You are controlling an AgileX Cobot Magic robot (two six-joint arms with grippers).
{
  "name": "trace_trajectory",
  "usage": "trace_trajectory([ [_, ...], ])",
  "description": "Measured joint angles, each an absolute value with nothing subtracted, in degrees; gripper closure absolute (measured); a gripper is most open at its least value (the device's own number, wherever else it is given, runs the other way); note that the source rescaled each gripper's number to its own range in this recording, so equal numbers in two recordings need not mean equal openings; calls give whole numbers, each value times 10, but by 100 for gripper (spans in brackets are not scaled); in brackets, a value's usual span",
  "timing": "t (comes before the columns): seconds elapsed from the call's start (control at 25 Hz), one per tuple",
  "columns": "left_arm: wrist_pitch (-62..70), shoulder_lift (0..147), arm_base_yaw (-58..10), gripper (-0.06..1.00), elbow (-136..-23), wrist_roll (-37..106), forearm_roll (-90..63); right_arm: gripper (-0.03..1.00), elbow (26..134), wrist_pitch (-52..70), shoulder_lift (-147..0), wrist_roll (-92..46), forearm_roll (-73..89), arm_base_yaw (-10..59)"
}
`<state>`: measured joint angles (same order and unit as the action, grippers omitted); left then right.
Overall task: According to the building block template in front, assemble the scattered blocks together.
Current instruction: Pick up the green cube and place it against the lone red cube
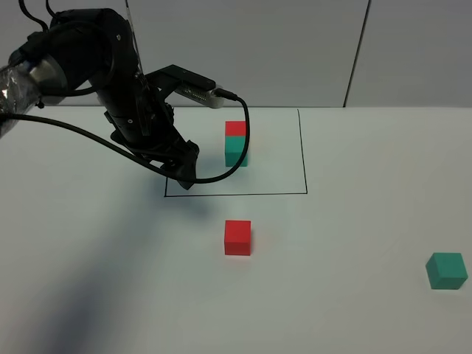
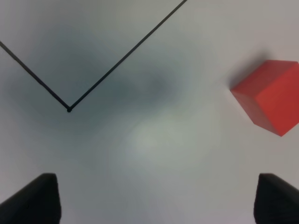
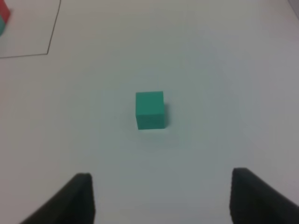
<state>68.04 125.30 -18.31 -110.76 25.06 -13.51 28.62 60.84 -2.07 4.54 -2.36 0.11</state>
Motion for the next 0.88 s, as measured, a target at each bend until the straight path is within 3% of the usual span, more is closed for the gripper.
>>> trace_trajectory([
  [0.56,680,1248,-185,3,-1108,245,-118,41,286,608,-21,45,-24,1],
  [0.88,682,1165,-180,5,-1100,231,-88,41,286,608,-21,45,-24,1],
])
